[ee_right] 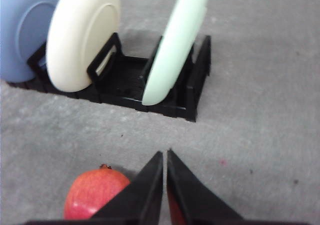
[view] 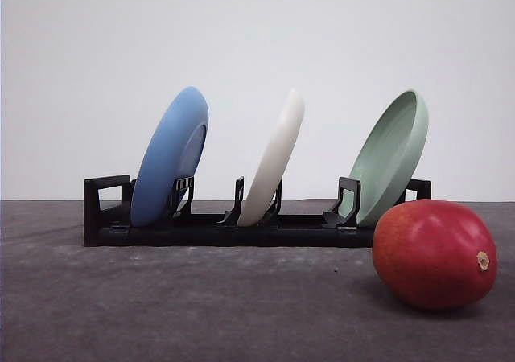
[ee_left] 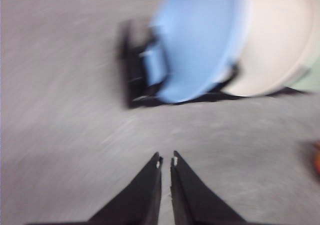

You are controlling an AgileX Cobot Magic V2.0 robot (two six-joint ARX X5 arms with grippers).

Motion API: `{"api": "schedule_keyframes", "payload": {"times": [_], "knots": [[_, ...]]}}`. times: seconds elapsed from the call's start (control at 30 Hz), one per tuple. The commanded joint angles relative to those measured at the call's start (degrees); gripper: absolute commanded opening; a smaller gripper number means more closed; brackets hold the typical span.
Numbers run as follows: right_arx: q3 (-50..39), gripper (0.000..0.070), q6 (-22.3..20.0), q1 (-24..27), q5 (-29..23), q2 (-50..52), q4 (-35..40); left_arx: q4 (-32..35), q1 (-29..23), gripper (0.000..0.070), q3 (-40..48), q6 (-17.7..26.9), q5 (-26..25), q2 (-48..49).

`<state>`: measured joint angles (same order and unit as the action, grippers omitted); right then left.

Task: Place pomegranate in white plate

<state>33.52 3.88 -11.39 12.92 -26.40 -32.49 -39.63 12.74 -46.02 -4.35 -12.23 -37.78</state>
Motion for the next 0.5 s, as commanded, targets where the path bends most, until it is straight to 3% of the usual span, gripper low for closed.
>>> {"api": "schedule_keyframes", "payload": {"times": [0.0,0.13,0.3,0.37,0.47], "knots": [[1.07,0.0007,-3.77,-2.08,-0.69,-0.11,0.78,1.95,2.67,0.0012,-1.2,6.38,-0.15,-0.88],[1.07,0.0007,-7.95,-5.59,-0.93,-0.1,0.91,4.51,7.52,0.0012,-1.2,15.26,-0.08,-1.63],[1.07,0.0015,-8.68,-6.26,-0.93,-0.1,1.0,4.91,8.93,0.002,-1.2,15.63,0.04,-1.69],[1.07,0.0108,-8.68,-6.26,-0.91,-0.1,1.03,4.98,8.93,0.0109,-1.2,15.57,0.02,-1.66],[1.07,0.0356,-8.66,-6.26,-0.91,-0.1,1.18,4.98,8.93,0.0343,-1.2,15.37,-0.01,-1.62]]}}
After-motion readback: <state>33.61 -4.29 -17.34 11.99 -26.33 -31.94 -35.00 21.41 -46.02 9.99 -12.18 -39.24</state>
